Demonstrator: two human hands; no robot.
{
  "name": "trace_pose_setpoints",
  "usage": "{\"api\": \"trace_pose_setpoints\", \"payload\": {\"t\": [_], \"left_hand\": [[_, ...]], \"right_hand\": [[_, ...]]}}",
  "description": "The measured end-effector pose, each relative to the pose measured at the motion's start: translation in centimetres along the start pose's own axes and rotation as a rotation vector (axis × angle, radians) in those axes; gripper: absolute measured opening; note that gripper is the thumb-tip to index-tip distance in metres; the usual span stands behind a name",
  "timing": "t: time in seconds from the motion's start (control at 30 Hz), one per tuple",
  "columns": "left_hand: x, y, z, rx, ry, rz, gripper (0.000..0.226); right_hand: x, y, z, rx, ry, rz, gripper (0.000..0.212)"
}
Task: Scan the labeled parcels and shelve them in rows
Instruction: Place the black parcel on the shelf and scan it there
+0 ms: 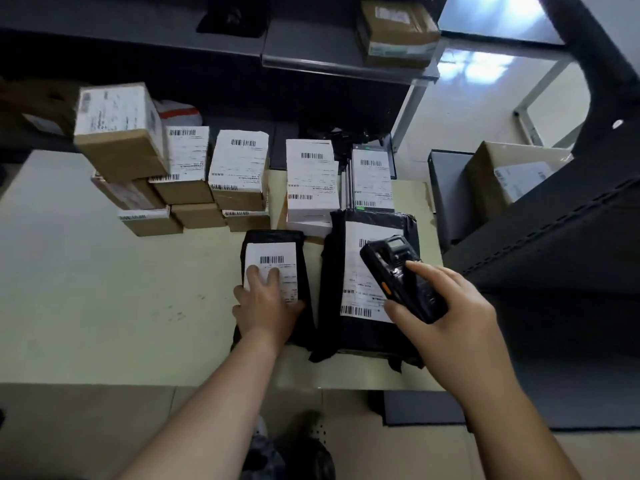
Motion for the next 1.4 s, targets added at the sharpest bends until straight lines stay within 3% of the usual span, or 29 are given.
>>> {"api": "trace_pose_setpoints", "payload": {"t": [0.4,0.57,1.13,1.4], "left_hand": [[0.0,-0.4,3.4,-0.044,-0.023,-0.005,0.073],[-2.0,-3.0,4.0,-0.129,-0.004,-0.084,0.074],[-10.5,-30.3,-6.3,-0.383,0.419,-0.651,0.069],[-13.3,-36.8,-7.9,-0.39,0.526,-0.84,0.066]], "right_hand": [[-0.4,0.9,0.7,0.012,-0.011,0.028,0.052],[-0.4,0.6,1.7,0.023,-0.009,0.022,0.052],[0.6,-10.9,14.7,-0.016,-0.179,-0.132,0.053],[-0.6,-15.3,19.3,0.035,-0.261,-0.182,0.051]]}}
Point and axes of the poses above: each hand's wrist, its own x-axis towards the middle knuckle, its own y-axis out of the palm, z = x × y, the point moved 6 cm from there along x, towards the middle knuckle, and after that the axes turned 6 degrees about -y, right-handed, at the moved point
